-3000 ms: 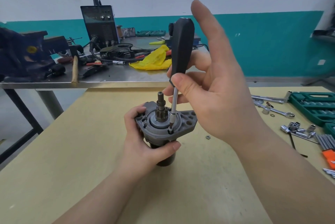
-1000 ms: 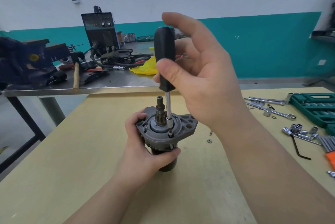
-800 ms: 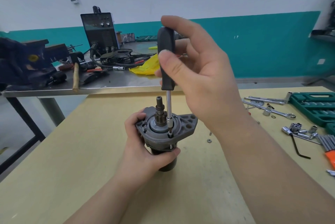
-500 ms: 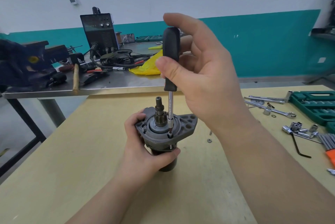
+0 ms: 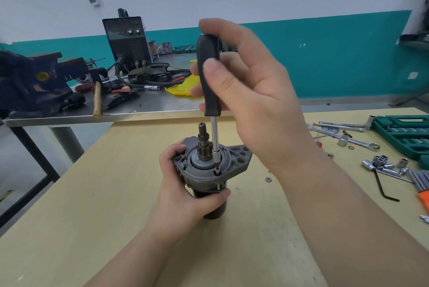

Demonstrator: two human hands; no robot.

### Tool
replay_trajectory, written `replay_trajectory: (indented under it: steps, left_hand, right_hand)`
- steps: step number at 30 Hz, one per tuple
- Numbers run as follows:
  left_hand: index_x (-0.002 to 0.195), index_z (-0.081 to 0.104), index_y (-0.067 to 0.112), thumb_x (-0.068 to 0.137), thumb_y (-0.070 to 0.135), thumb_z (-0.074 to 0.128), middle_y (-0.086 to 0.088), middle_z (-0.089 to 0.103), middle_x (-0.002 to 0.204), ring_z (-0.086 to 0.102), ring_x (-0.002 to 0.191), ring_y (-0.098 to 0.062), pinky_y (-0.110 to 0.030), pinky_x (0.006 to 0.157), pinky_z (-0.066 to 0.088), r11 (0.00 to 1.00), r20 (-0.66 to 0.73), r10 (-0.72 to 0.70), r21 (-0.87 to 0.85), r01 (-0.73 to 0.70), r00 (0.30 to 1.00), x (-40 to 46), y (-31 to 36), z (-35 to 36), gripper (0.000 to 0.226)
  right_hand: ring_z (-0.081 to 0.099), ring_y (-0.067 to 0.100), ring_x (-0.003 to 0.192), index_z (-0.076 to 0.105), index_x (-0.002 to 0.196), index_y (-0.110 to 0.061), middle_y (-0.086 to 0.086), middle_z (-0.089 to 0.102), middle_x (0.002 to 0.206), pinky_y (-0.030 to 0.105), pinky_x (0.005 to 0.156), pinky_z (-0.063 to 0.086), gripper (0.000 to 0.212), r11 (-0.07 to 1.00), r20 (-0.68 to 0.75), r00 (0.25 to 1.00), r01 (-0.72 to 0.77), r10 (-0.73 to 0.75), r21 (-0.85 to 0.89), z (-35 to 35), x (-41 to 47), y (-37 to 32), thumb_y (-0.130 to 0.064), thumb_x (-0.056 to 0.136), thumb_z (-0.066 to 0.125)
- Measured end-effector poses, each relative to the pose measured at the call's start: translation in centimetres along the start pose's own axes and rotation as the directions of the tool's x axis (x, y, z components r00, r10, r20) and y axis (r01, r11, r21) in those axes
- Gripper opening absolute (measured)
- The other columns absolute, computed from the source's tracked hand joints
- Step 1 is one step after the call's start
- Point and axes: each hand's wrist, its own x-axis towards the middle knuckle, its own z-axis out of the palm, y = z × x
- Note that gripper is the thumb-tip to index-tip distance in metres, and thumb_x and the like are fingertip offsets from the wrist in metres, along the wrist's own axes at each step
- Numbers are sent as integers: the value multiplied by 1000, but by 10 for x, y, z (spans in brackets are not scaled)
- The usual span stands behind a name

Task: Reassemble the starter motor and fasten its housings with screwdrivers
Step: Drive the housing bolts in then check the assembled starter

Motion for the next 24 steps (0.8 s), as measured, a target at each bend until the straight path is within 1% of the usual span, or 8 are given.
replay_trajectory:
  steps: [3,7,9,12,14,19,22,24]
  left_hand:
    - [135,36,47,54,34,100,10,53,147,62,132,-13,-20,103,51,1000,-2,-5,3,5,1000,0,1,0,104]
    - [136,35,47,55,34,100,8,51,150,62,133,-15,-23,105,52,1000,0,-2,13,2,1000,0,0,0,105]
    - [136,35,47,55,34,100,7,50,150,62,133,-16,-24,105,52,1000,0,2,21,-2,1000,0,-1,0,105]
    - [138,35,45,55,33,102,3,51,151,62,134,-18,-28,106,53,1000,4,0,16,0,1000,0,-3,-1,107]
    - [139,35,44,55,32,102,1,50,152,61,134,-19,-29,106,53,1000,5,3,21,-3,1000,0,-4,-1,108]
    - [138,35,46,54,35,102,5,48,153,60,135,-16,-28,105,54,999,1,3,38,-3,1000,0,-4,-1,107]
    - [138,34,45,55,35,101,6,49,152,60,135,-15,-32,105,55,999,1,0,36,0,1000,0,-3,-1,107]
    - [138,35,45,55,35,101,5,49,153,61,134,-14,-31,105,55,1000,2,-3,29,3,1000,0,-3,-1,107]
  right_hand:
    - [77,26,89,57,139,-28,14,73,110,47,83,66,36,999,15,1000,-26,26,34,-1,-1,-2,-11,108,51]
    - [71,26,80,56,134,-36,-12,67,91,54,81,63,47,997,-19,999,27,-29,-76,3,0,-2,-9,98,71]
    - [71,20,82,56,135,-35,-17,68,90,52,82,63,45,996,-7,999,36,-37,-84,4,1,0,-13,99,72]
    - [75,28,93,57,139,-29,-5,73,102,44,83,64,35,1000,27,1000,4,-5,14,1,0,1,-15,107,59]
    - [77,28,89,57,139,-28,8,74,106,40,81,65,35,999,34,999,-17,16,46,-1,0,0,-12,108,54]
    - [70,30,80,57,132,-37,-12,66,89,55,80,62,46,996,-18,999,38,-39,-80,3,1,-1,-13,98,74]
    - [73,25,88,59,135,-30,-15,70,95,48,83,64,36,999,5,999,33,-33,-24,1,0,0,-16,103,67]
    - [75,29,92,58,138,-26,-2,73,101,37,81,64,34,999,31,1000,2,-3,37,-1,-1,-1,-13,108,56]
